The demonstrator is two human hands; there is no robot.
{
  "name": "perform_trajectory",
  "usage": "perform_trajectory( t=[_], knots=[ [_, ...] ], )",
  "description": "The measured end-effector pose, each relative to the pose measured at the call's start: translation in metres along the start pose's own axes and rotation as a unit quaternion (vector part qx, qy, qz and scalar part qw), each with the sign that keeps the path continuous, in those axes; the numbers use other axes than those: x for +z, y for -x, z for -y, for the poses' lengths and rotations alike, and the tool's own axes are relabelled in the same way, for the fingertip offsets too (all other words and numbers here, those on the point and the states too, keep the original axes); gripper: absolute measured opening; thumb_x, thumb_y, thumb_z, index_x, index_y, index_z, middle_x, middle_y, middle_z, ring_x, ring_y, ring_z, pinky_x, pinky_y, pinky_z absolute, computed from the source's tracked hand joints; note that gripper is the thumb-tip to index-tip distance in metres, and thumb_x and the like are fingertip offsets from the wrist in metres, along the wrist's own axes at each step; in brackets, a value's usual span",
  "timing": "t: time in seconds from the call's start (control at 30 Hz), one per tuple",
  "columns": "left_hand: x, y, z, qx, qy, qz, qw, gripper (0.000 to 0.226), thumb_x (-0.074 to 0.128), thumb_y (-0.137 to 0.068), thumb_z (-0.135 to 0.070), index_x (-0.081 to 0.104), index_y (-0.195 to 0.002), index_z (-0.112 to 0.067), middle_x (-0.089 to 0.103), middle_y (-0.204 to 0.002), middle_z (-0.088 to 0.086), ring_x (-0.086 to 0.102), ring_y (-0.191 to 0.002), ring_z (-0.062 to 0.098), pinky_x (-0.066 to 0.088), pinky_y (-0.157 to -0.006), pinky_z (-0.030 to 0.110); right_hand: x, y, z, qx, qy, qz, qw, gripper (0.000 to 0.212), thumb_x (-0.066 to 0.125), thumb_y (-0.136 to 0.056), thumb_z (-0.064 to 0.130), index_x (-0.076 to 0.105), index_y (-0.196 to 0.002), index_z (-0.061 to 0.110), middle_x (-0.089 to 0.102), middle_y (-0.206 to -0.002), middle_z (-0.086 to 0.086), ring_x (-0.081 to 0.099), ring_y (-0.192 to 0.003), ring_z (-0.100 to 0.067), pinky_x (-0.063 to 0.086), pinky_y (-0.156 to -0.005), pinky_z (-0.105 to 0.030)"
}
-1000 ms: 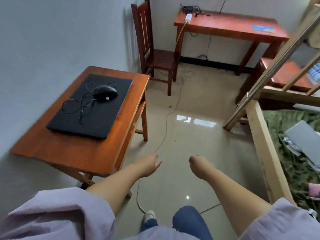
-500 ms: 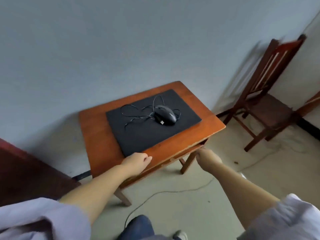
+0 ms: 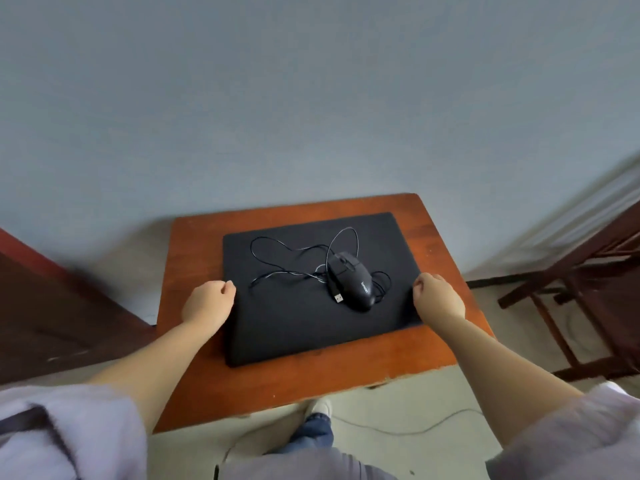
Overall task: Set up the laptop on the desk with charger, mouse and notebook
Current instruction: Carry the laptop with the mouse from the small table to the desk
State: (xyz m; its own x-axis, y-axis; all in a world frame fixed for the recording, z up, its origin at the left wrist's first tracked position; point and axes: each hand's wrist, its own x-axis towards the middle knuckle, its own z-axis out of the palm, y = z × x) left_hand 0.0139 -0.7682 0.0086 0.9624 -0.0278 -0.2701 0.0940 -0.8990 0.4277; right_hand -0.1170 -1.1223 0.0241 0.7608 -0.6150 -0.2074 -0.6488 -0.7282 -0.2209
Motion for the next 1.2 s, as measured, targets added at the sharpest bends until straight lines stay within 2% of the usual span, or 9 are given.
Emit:
perform_trajectory(
  t=[0.07,0.23,0.4,0.53,0.7,0.87,1.0,1.13,1.2],
  knots=[
    [0.004,-0.014,-0.005,-0.010,-0.009,-0.033,0.999,0.038,0.036,-0.097,-0.029,0.050,-0.068,-0.009,0.057,-0.068,0.009,0.051,-0.061,0.027,0.037,-0.052,0.033,-0.001,-0.020,0.004,0.005,-0.012,-0.004,1.000,0.024,0.033,-0.094,0.017,0.053,-0.104,0.011,0.052,-0.104,-0.011,0.047,-0.079,-0.027,0.040,-0.060,-0.033],
    [0.013,-0.034,-0.026,-0.086,0.046,-0.063,0.993,0.018,0.041,-0.096,-0.026,0.041,-0.092,-0.008,0.054,-0.095,0.013,0.050,-0.073,0.030,0.038,-0.061,0.037,0.005,-0.058,0.018,0.038,-0.069,-0.001,0.997,0.025,0.034,-0.093,0.015,0.047,-0.113,0.005,0.048,-0.117,-0.019,0.048,-0.102,-0.037,0.038,-0.076,-0.039],
    [0.020,-0.036,-0.035,-0.155,0.047,-0.060,0.985,0.040,0.037,-0.097,-0.033,0.046,-0.122,-0.003,0.058,-0.118,0.018,0.059,-0.098,0.038,0.048,-0.072,0.043,0.017,-0.080,0.028,0.112,-0.084,0.044,0.989,0.048,0.027,-0.097,0.034,0.042,-0.126,-0.001,0.048,-0.127,-0.025,0.047,-0.113,-0.042,0.040,-0.091,-0.046],
    [0.020,-0.044,-0.038,-0.192,0.036,-0.047,0.980,0.050,0.034,-0.098,-0.041,0.049,-0.122,0.000,0.056,-0.122,0.019,0.057,-0.104,0.038,0.047,-0.078,0.044,0.022,-0.088,0.028,0.136,-0.076,0.045,0.987,0.062,0.024,-0.096,0.046,0.046,-0.125,-0.003,0.052,-0.126,-0.025,0.050,-0.112,-0.041,0.042,-0.092,-0.045],
    [0.021,-0.056,-0.031,-0.180,0.048,-0.037,0.982,0.064,0.027,-0.097,-0.050,0.053,-0.119,0.004,0.060,-0.120,0.023,0.057,-0.108,0.040,0.048,-0.084,0.045,0.025,-0.085,0.018,0.116,-0.089,0.028,0.989,0.067,0.022,-0.095,0.052,0.054,-0.115,-0.003,0.062,-0.110,-0.022,0.058,-0.097,-0.037,0.039,-0.072,-0.036],
    [0.021,-0.062,-0.055,-0.145,0.040,-0.012,0.989,0.065,0.025,-0.097,-0.050,0.056,-0.110,0.005,0.062,-0.113,0.025,0.057,-0.105,0.041,0.046,-0.084,0.044,0.017,-0.071,-0.012,0.139,-0.140,0.019,0.980,0.065,0.023,-0.096,0.051,0.056,-0.108,-0.004,0.063,-0.107,-0.023,0.056,-0.089,-0.033,0.037,-0.070,-0.033],
    [0.038,-0.056,-0.105,-0.079,0.038,0.014,0.996,0.062,0.025,-0.098,-0.048,0.055,-0.110,0.004,0.061,-0.114,0.025,0.055,-0.108,0.041,0.043,-0.083,0.042,0.004,-0.046,-0.058,0.210,-0.194,-0.022,0.958,0.064,0.024,-0.094,0.053,0.054,-0.115,0.000,0.061,-0.111,-0.021,0.057,-0.100,-0.037,0.043,-0.079,-0.040],
    [0.075,-0.034,-0.178,0.002,0.046,0.069,0.997,0.062,0.025,-0.097,-0.049,0.053,-0.113,0.003,0.060,-0.115,0.023,0.055,-0.107,0.040,0.044,-0.085,0.043,-0.010,0.000,-0.134,0.300,-0.243,-0.066,0.920,0.061,0.024,-0.094,0.053,0.055,-0.114,0.004,0.060,-0.102,-0.014,0.051,-0.081,-0.027,0.040,-0.073,-0.036],
    [0.100,-0.013,-0.222,0.053,0.042,0.105,0.992,0.062,0.025,-0.096,-0.050,0.052,-0.117,0.002,0.060,-0.117,0.021,0.055,-0.108,0.039,0.044,-0.087,0.044,-0.014,0.031,-0.180,0.357,-0.262,-0.096,0.892,0.059,0.024,-0.093,0.052,0.054,-0.111,0.004,0.060,-0.107,-0.016,0.046,-0.081,-0.026,0.037,-0.073,-0.036]
  ],
)
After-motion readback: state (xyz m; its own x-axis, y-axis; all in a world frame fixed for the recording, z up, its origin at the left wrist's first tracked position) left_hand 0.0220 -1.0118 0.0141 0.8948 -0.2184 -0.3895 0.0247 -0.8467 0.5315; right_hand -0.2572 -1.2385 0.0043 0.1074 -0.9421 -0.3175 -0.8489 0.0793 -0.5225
